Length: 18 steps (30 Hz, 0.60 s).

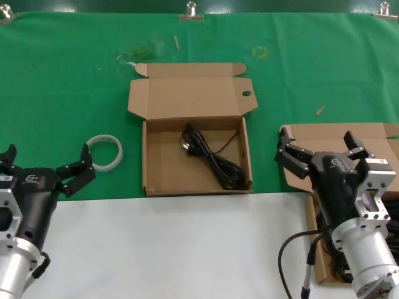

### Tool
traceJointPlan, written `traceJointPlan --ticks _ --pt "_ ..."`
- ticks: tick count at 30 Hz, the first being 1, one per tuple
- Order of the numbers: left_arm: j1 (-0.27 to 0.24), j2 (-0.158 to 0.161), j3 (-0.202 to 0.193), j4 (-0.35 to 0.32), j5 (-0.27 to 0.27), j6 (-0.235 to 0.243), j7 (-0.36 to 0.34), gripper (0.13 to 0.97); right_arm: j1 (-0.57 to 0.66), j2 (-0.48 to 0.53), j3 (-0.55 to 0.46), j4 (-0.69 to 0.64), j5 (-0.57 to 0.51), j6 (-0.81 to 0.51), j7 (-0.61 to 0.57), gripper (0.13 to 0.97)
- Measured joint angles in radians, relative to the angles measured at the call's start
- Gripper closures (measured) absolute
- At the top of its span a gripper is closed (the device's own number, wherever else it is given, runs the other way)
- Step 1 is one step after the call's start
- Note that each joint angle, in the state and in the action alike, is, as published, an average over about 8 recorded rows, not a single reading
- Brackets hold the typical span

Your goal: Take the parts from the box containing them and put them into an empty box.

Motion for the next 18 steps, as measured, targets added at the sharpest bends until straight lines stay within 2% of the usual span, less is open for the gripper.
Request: traceJointPlan --ticks 18 --pt "0.000 0.000 0.000 0.000 0.000 0.000 0.000 0.132 0.000 0.000 0.000 0.000 0.000 0.000 0.000 0.129"
